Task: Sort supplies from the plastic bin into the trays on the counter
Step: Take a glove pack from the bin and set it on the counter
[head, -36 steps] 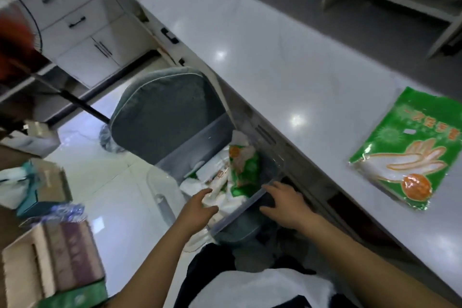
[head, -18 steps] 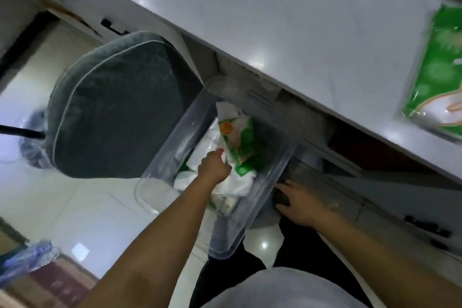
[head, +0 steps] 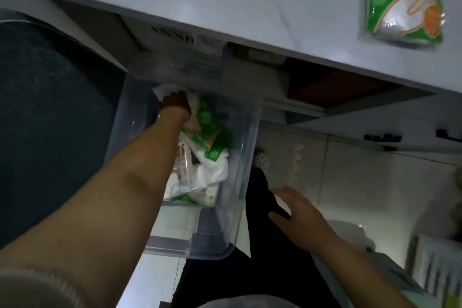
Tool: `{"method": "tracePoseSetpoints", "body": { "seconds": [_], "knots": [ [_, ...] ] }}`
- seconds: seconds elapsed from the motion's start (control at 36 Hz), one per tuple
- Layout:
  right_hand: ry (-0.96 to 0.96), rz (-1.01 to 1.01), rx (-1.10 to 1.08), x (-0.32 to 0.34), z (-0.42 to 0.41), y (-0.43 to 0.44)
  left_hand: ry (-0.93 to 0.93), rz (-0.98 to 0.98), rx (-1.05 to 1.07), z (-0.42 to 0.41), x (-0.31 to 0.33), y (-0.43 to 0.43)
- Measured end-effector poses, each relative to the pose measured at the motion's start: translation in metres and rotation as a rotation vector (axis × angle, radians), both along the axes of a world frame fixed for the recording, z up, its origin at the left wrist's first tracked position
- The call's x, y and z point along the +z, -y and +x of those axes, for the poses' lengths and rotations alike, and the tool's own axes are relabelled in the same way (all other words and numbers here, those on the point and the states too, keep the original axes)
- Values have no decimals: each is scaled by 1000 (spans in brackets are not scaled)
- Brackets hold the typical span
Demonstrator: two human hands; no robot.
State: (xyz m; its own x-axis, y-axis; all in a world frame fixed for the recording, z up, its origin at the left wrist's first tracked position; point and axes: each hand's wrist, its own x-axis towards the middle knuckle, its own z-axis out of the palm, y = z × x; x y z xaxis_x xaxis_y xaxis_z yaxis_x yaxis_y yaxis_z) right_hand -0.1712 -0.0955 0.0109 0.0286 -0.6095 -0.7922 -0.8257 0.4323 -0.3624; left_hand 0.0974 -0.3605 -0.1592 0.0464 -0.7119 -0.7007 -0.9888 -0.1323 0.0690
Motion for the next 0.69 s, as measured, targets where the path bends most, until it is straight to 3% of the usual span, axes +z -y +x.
{"method": "tracePoseSetpoints", "body": {
  "seconds": [0.14, 0.19, 0.33, 0.53, 0.69],
  "knots": [
    [-8, -12, -25, 3, 0, -3, 5, 231, -7, 5, 24, -4],
    [17, -31, -42, 7, 2, 2, -75, 248, 121, 6, 35, -7],
    [82, -94, -83, 23, 5, 23, -289, 1, 368, 27, 62, -34],
    [256, -185, -221, 55, 9, 54, -717, -244, 931, 41, 132, -91],
    [516, -76, -466, 80, 29, 77, -998, -427, 1248, 24, 223, -140]
  ]
}}
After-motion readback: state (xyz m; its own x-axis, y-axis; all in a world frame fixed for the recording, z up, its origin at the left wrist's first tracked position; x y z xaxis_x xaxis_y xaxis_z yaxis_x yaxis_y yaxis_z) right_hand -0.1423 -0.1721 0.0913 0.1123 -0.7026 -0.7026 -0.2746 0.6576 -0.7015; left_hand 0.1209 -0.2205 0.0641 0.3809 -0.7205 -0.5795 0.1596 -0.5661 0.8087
